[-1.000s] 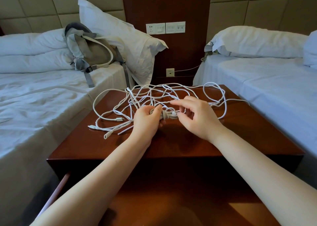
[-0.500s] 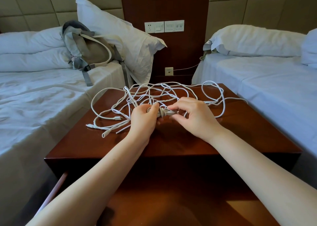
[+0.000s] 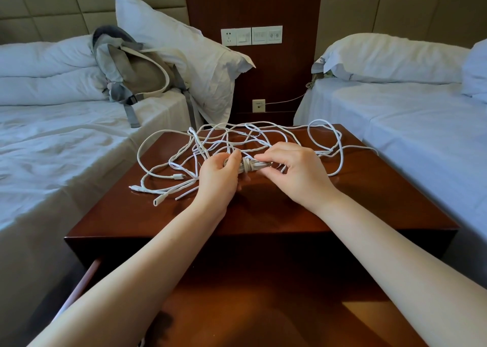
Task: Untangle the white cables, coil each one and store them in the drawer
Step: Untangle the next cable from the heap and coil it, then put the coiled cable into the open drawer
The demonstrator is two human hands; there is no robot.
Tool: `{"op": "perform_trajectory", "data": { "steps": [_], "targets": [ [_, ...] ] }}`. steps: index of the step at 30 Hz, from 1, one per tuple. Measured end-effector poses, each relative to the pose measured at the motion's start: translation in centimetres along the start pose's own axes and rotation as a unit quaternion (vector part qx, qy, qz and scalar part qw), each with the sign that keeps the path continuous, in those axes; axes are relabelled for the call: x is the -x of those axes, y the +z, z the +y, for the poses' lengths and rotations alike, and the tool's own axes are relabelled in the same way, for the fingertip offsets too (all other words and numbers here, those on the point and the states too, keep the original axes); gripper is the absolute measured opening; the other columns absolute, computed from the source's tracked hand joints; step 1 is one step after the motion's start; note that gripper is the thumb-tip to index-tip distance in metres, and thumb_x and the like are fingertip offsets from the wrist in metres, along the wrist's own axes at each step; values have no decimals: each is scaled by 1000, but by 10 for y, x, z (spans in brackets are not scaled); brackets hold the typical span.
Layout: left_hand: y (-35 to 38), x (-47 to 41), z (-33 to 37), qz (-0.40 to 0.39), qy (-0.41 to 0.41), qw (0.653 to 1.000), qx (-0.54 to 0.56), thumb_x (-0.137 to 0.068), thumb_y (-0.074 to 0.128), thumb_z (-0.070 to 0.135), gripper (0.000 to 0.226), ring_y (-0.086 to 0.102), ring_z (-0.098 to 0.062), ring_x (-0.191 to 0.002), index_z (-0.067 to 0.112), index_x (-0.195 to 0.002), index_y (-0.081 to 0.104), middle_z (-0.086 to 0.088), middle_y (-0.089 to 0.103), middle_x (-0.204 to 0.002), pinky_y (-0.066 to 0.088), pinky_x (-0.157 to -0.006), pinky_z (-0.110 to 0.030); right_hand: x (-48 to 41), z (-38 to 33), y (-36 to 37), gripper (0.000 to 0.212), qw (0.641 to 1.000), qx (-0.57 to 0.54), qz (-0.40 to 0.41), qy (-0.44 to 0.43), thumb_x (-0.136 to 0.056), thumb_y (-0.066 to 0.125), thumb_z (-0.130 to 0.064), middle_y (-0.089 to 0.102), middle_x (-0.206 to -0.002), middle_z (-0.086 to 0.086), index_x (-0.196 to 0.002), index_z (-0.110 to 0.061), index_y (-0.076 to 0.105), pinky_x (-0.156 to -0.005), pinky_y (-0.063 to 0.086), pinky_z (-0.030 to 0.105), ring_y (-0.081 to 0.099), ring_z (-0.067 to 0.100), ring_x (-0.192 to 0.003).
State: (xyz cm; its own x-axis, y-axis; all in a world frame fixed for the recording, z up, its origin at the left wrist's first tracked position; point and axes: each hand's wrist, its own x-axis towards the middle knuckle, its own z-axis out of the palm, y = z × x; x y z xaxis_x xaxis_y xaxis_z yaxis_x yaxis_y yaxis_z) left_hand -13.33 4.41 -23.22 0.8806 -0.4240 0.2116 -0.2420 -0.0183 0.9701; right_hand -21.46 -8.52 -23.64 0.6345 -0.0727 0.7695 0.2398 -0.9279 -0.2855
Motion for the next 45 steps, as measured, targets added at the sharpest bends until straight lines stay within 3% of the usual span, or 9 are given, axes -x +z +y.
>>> {"op": "perform_trajectory", "data": {
  "steps": [7,15,19,23,28,32,36,40,45],
  "targets": [
    [1,-2,-2,0,5,1000,3,-97,46,27,36,55,-27,-64,-4,-85,61,-14,62,-71,44,-59,-38,1,-5,1,28,999,6,-45,26,-82,71,-23,69,-102,-6,-110,-19,67,-73,48,19,62,9,-93],
    [-15,13,17,-22,11,1000,-5,-97,39,31,41,55,-25,-65,1,-80,61,-13,61,-69,49,-61,-43,-6,-26,-4,23,999,2,-47,23,-84,69,-21,70,-99,0,-105,-12,69,-75,53,34,64,18,-90],
    [-43,30,32,-1,63,995,-76,-101,35,25,40,54,-11,-46,-4,-86,59,-12,61,-69,40,-42,-19,-6,-53,-4,20,999,-14,-29,9,-82,70,-19,68,-92,0,-101,-13,69,-71,51,36,62,18,-84],
    [-75,52,36,18,69,991,-110,-99,41,25,35,50,-13,-43,2,-79,59,-12,57,-60,37,-40,-21,2,-85,2,20,999,-28,-37,-4,-82,71,-22,68,-90,-2,-100,-14,69,-70,52,35,61,15,-80],
    [-120,82,21,17,87,972,-219,-92,52,14,25,47,-12,-53,-4,-77,62,-1,52,-57,42,-61,-35,21,-123,18,21,992,-85,-93,15,-82,71,-21,69,-95,2,-101,-12,70,-78,50,30,62,15,-86],
    [-148,98,2,2,60,955,-289,-92,53,12,21,48,-6,-47,4,-75,63,1,54,-57,42,-51,-23,40,-151,37,23,980,-104,-159,53,-82,67,-17,69,-95,3,-104,-12,71,-82,48,34,61,18,-89],
    [-168,107,-7,-21,33,946,-323,-92,54,13,19,52,-1,-45,7,-77,64,5,55,-59,39,-45,-11,50,-164,51,26,966,-121,-207,93,-81,68,-14,70,-101,2,-108,-14,70,-81,43,20,60,9,-85],
    [-187,116,-11,-46,36,895,-442,-90,57,21,12,56,-12,-74,14,-88,68,4,63,-77,36,-64,-22,59,-164,63,20,951,-120,-239,153,-81,71,-18,71,-94,-1,-101,-16,70,-71,38,16,50,-1,-67],
    [-193,129,-20,-53,52,896,-437,-88,59,17,11,54,-13,-78,11,-91,68,3,62,-82,34,-66,-21,70,-156,70,21,940,-73,-266,203,-80,72,-22,70,-93,-2,-100,-16,70,-76,42,22,51,6,-75]
  ]
}}
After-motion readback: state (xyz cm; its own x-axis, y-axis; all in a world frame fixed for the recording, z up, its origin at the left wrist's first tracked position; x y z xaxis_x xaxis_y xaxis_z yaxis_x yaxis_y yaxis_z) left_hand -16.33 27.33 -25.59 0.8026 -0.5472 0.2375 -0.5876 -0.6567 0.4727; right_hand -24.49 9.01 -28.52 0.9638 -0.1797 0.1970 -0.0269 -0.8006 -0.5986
